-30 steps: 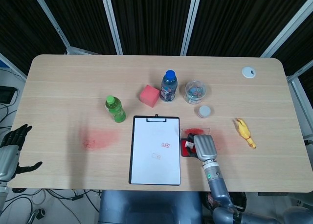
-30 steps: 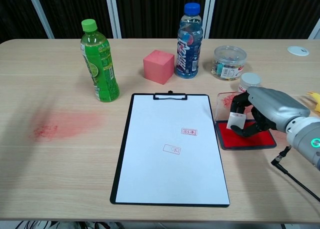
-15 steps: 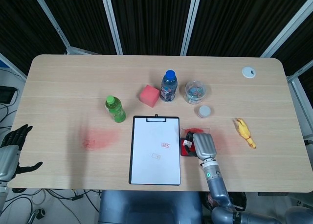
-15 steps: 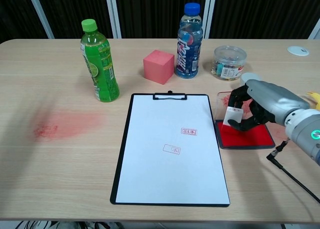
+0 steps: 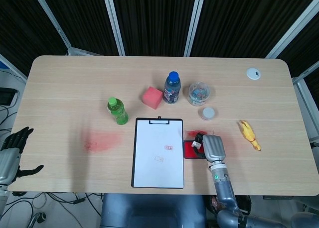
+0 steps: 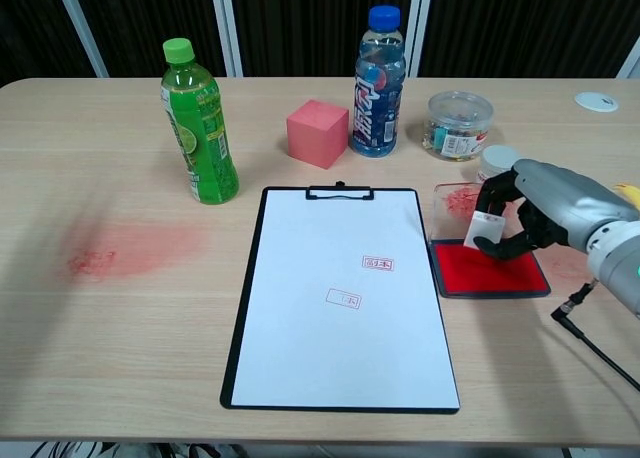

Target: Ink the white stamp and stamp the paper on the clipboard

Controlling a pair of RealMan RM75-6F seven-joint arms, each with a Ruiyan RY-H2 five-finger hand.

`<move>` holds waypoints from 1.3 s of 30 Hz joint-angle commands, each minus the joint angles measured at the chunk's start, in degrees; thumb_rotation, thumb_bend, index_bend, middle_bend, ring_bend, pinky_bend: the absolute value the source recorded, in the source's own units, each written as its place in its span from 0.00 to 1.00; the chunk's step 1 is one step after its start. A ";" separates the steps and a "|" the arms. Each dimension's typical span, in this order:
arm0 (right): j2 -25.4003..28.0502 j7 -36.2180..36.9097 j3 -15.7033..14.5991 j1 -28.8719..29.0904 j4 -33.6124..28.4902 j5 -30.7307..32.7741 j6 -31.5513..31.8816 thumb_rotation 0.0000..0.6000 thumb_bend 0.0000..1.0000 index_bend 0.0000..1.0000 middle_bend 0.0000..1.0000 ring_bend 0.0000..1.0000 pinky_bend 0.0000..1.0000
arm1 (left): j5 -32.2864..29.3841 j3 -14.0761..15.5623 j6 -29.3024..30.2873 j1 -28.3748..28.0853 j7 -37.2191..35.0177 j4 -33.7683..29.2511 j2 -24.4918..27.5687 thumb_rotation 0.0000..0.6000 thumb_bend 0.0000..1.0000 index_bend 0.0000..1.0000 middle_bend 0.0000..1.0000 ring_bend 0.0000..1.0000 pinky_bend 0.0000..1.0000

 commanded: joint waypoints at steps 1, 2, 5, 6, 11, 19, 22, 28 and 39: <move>-0.15 0.67 -0.18 -0.38 0.63 0.19 -0.12 1.00 0.67 0.92 0.79 0.85 0.87 | 0.00 -0.01 0.01 -0.01 0.00 0.02 -0.01 1.00 0.01 0.00 0.00 0.00 0.00; -0.19 0.76 -0.34 -0.51 0.85 0.29 -0.24 1.00 0.67 0.92 0.79 0.85 0.87 | 0.01 0.00 0.02 0.00 0.02 0.00 -0.02 1.00 0.01 0.00 0.00 0.00 0.00; -0.31 0.70 -0.80 -0.76 1.11 0.41 -0.45 1.00 0.67 0.93 0.80 0.86 0.87 | -0.05 0.01 -0.01 0.00 0.00 -0.03 0.00 1.00 0.01 0.00 0.00 0.00 0.00; -0.35 0.66 -0.90 -0.80 1.17 0.41 -0.49 1.00 0.67 0.93 0.80 0.86 0.87 | -0.06 0.02 -0.05 -0.01 -0.03 -0.06 0.01 1.00 0.01 0.00 0.00 0.00 0.00; -0.63 0.33 -1.37 -1.03 1.54 0.52 -0.78 1.00 0.66 0.93 0.80 0.86 0.87 | -0.19 0.07 -0.24 -0.04 -0.12 -0.21 0.19 1.00 0.01 0.00 0.00 0.00 0.00; -0.46 0.70 -0.43 -0.90 1.10 0.21 -0.44 1.00 0.66 0.93 0.80 0.86 0.87 | -0.33 0.02 -0.28 -0.08 -0.16 -0.25 0.20 1.00 0.01 0.00 0.00 0.00 0.00; -0.23 0.92 0.04 -0.79 0.37 -0.06 -0.16 1.00 0.67 0.93 0.80 0.86 0.87 | -0.34 0.00 -0.28 -0.10 -0.17 -0.25 0.17 1.00 0.01 0.00 0.00 0.00 0.00; -0.11 0.82 0.74 -0.53 -0.78 -0.61 0.55 1.00 0.66 0.93 0.80 0.86 0.87 | -0.34 -0.01 -0.19 -0.07 -0.17 -0.30 0.18 1.00 0.01 0.00 0.00 0.00 0.00; -0.61 0.19 0.27 -1.06 0.66 0.95 0.05 1.00 0.66 0.93 0.80 0.86 0.87 | -0.39 0.03 -0.26 -0.10 -0.14 -0.29 0.20 1.00 0.01 0.00 0.00 0.00 0.00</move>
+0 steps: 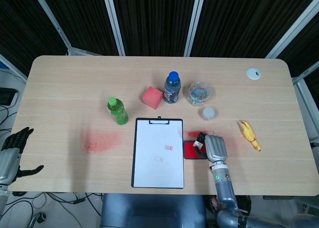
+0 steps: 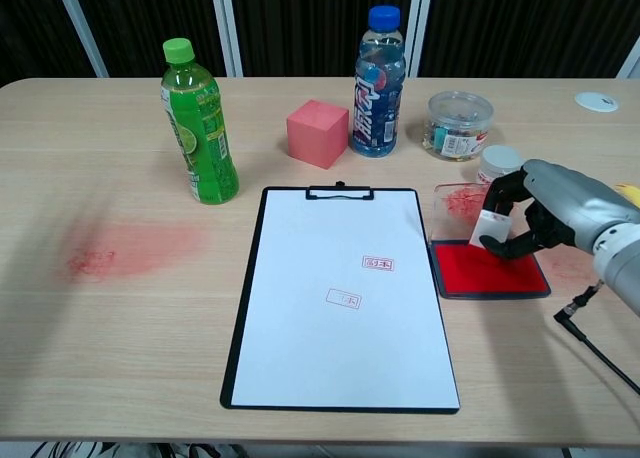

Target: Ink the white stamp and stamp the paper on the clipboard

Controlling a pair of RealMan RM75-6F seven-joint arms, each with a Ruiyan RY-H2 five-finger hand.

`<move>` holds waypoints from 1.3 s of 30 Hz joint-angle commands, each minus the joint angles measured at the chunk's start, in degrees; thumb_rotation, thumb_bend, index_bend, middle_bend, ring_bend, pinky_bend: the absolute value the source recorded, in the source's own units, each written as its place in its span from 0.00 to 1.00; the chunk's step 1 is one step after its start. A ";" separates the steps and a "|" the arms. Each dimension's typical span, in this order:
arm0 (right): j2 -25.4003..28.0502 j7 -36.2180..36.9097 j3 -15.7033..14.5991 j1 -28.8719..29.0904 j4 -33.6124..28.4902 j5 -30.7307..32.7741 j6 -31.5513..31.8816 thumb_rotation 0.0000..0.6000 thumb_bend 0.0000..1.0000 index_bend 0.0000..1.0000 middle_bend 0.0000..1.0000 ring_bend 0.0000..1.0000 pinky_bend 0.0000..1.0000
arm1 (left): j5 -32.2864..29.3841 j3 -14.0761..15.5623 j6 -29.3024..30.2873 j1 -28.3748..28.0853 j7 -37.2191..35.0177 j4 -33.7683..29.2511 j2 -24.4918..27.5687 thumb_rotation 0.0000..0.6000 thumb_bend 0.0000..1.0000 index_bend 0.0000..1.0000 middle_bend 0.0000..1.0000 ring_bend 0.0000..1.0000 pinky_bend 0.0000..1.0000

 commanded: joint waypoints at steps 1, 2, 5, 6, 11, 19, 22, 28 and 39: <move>-0.20 -0.10 -0.34 -0.24 0.53 0.46 -0.35 1.00 0.66 0.93 0.80 0.86 0.87 | -0.01 0.02 -0.04 -0.01 0.02 -0.02 0.01 1.00 0.01 0.00 0.00 0.00 0.00; -0.27 -0.13 -0.41 -0.28 0.66 0.59 -0.43 1.00 0.66 0.93 0.80 0.86 0.87 | -0.01 0.02 -0.04 -0.01 0.02 -0.03 0.02 1.00 0.01 0.00 0.00 0.00 0.00; -0.48 -0.48 -0.73 -0.34 1.09 0.96 -0.88 1.00 0.67 0.93 0.80 0.86 0.87 | -0.07 0.00 -0.04 -0.03 0.05 -0.05 0.01 1.00 0.01 0.00 0.00 0.00 0.00; -0.52 -0.55 -0.76 -0.33 1.14 0.99 -0.94 1.00 0.67 0.93 0.80 0.86 0.87 | -0.09 -0.01 -0.06 -0.04 0.07 -0.05 0.01 1.00 0.01 0.00 0.00 0.00 0.00; -0.77 -0.93 -0.68 -0.26 1.39 1.32 -1.19 1.00 0.66 0.93 0.80 0.86 0.87 | -0.08 0.01 -0.06 -0.03 0.05 -0.01 -0.01 1.00 0.01 0.00 0.00 0.00 0.00; -0.57 -0.89 -0.25 -0.25 0.85 1.28 -0.96 1.00 0.67 0.93 0.80 0.86 0.87 | -0.08 -0.01 -0.07 -0.06 0.02 -0.01 0.00 1.00 0.01 0.00 0.00 0.00 0.00; -0.08 -0.50 0.24 -0.23 -0.44 0.68 -0.33 1.00 0.66 0.93 0.80 0.86 0.87 | -0.10 0.00 -0.08 -0.07 0.07 -0.01 -0.02 1.00 0.01 0.00 0.00 0.00 0.00; 1.95 0.03 1.18 0.15 -5.96 -2.34 1.64 1.00 0.66 0.93 0.80 0.86 0.87 | -0.06 0.01 -0.06 -0.09 0.29 -0.06 -0.08 1.00 0.01 0.00 0.00 0.00 0.00; 2.70 -4.57 -1.04 0.19 -17.67 -5.75 4.41 1.00 0.66 0.93 0.80 0.86 0.87 | -0.18 -0.13 0.22 -0.04 0.35 -0.29 -0.17 1.00 0.01 0.00 0.00 0.00 0.00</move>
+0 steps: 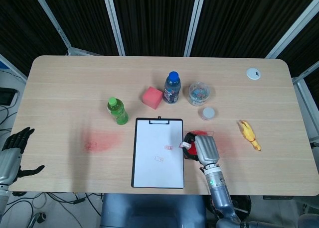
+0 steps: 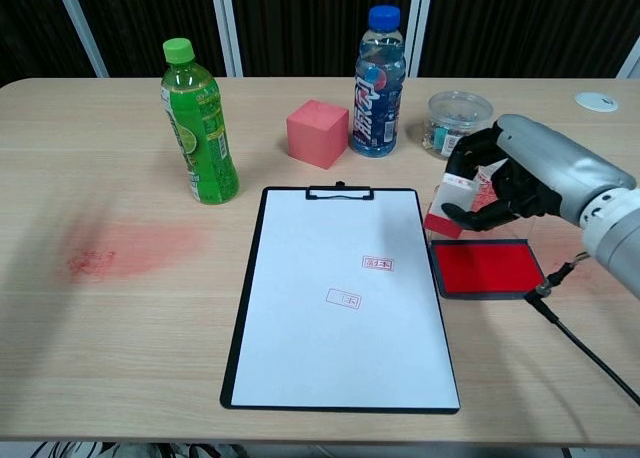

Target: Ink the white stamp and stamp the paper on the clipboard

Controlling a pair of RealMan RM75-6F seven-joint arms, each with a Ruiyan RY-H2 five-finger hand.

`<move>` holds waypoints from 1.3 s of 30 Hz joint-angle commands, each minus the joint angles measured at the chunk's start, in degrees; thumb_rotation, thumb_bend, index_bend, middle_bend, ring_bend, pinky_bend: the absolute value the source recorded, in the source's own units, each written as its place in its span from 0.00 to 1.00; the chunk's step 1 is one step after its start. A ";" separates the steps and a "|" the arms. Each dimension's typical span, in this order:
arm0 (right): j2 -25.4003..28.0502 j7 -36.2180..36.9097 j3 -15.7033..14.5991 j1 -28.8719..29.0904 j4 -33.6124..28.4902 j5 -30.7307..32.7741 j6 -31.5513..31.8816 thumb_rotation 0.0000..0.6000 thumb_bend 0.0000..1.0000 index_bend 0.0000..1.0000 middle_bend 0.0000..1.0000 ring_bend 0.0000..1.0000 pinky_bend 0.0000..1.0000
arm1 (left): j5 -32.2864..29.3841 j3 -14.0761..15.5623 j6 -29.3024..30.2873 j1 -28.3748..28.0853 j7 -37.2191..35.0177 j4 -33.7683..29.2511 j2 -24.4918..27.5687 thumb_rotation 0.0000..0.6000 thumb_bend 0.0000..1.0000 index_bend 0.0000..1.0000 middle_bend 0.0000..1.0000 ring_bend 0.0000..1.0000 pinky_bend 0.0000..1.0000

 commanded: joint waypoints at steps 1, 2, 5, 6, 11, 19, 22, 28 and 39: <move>-1.23 -2.73 -1.14 0.12 -1.89 -0.08 0.88 1.00 0.66 0.93 0.80 0.86 0.87 | -0.03 -0.10 0.10 0.02 -0.24 0.12 0.00 1.00 0.01 0.00 0.00 0.00 0.00; -1.94 -3.49 -1.35 0.21 -1.95 0.21 0.96 1.00 0.66 0.93 0.80 0.86 0.87 | -0.05 -0.12 0.06 0.01 -0.47 0.13 0.02 1.00 0.01 0.00 0.00 0.00 0.00; -4.14 -5.24 -1.62 0.51 -1.21 1.10 1.16 1.00 0.66 0.93 0.80 0.86 0.87 | 0.00 -0.19 0.00 -0.03 -0.89 0.31 0.11 1.00 0.01 0.00 0.00 0.00 0.00; -4.67 -5.55 -1.61 0.58 -0.95 1.32 1.24 1.00 0.66 0.93 0.80 0.86 0.87 | 0.00 -0.21 -0.01 -0.03 -1.04 0.32 0.12 1.00 0.01 0.00 0.00 0.00 0.00; -8.83 -6.56 -1.60 1.18 2.08 1.93 1.54 1.00 0.66 0.93 0.80 0.86 0.87 | -0.16 -0.28 -0.46 -0.15 -2.07 0.33 0.36 1.00 0.01 0.00 0.00 0.00 0.00; -13.59 -7.22 -2.10 1.82 7.66 2.19 1.20 1.00 0.66 0.93 0.80 0.86 0.87 | -0.52 -0.37 -1.02 -0.36 -2.65 0.31 0.63 1.00 0.01 0.00 0.00 0.00 0.00; -14.73 -7.26 -2.20 1.87 9.38 2.48 0.84 1.00 0.66 0.93 0.80 0.86 0.87 | -0.80 -0.46 -1.15 -0.40 -2.76 0.24 0.65 1.00 0.01 0.00 0.00 0.00 0.00; -16.47 -7.10 -2.29 2.10 13.04 2.07 0.29 1.00 0.66 0.93 0.80 0.86 0.87 | -1.16 -0.46 -1.25 -0.45 -2.20 0.15 0.67 1.00 0.01 0.00 0.00 0.00 0.00; -17.43 -6.04 -1.34 2.04 15.00 1.48 0.21 1.00 0.66 0.93 0.80 0.86 0.87 | -1.39 -0.46 -1.42 -0.53 -2.08 -0.04 0.68 1.00 0.01 0.00 0.00 0.00 0.00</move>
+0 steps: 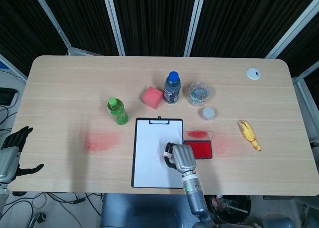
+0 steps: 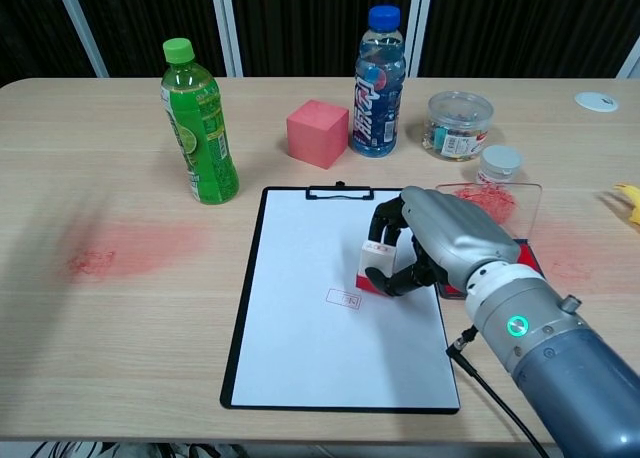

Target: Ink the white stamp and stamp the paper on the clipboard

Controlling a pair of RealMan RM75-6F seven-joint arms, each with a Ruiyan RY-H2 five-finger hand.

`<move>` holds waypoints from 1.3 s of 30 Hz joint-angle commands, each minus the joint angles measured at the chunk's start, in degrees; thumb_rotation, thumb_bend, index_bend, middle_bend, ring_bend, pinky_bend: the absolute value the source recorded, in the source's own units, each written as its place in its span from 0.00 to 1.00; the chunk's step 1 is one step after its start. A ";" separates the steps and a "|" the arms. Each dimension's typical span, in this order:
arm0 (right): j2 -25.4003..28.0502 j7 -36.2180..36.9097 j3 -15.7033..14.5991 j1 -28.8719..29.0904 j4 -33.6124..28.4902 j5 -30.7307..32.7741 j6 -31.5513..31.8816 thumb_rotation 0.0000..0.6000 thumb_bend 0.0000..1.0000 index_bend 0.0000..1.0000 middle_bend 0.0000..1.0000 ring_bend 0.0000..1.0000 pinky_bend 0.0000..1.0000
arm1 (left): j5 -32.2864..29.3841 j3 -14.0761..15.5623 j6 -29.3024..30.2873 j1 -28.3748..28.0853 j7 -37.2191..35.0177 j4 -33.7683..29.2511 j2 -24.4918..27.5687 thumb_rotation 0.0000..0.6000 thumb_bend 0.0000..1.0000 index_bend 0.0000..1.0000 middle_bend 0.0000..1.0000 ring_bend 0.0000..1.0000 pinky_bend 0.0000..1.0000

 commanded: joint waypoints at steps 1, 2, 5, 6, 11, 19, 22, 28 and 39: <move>-0.17 0.11 0.18 -0.03 0.29 -0.05 -0.01 1.00 0.66 0.93 0.80 0.86 0.87 | -0.03 0.01 -0.04 -0.01 -0.04 -0.03 0.02 1.00 0.01 0.00 0.00 0.00 0.00; -0.25 0.13 0.27 -0.03 0.42 0.00 -0.08 1.00 0.66 0.93 0.80 0.86 0.87 | -0.03 0.01 -0.06 -0.02 -0.06 -0.04 0.01 1.00 0.01 0.00 0.00 0.00 0.00; -0.42 0.07 0.47 -0.01 0.76 0.12 -0.27 1.00 0.66 0.93 0.80 0.86 0.87 | -0.04 0.00 -0.03 0.00 -0.13 -0.05 0.05 1.00 0.01 0.00 0.00 0.00 0.00; -0.50 0.07 0.52 -0.02 0.92 0.18 -0.34 1.00 0.66 0.93 0.80 0.86 0.87 | -0.06 0.00 -0.04 0.00 -0.16 -0.05 0.05 1.00 0.01 0.00 0.00 0.00 0.00; -0.78 -0.04 0.88 0.15 1.79 0.28 -0.74 1.00 0.66 0.93 0.80 0.86 0.87 | 0.03 0.05 0.00 0.01 -0.07 0.01 0.05 1.00 0.01 0.00 0.00 0.00 0.00; -1.28 0.31 1.22 0.19 3.04 0.35 -1.07 1.00 0.66 0.93 0.80 0.86 0.87 | -0.09 0.03 -0.07 -0.04 0.06 -0.06 0.02 1.00 0.01 0.00 0.00 0.00 0.00; -1.54 0.44 1.03 0.02 3.46 0.64 -1.36 1.00 0.66 0.93 0.80 0.86 0.87 | -0.14 0.03 -0.08 -0.04 0.04 -0.08 0.01 1.00 0.01 0.00 0.00 0.00 0.00; -2.03 0.69 0.65 -0.27 4.38 0.85 -1.76 1.00 0.66 0.93 0.80 0.86 0.87 | -0.13 0.10 -0.27 -0.09 -0.07 -0.07 0.07 1.00 0.01 0.00 0.00 0.00 0.00; -2.31 0.91 0.21 -1.06 5.23 1.46 -2.20 1.00 0.66 0.93 0.80 0.86 0.87 | -0.18 0.17 -0.53 -0.18 -0.13 -0.15 0.20 1.00 0.01 0.00 0.00 0.00 0.00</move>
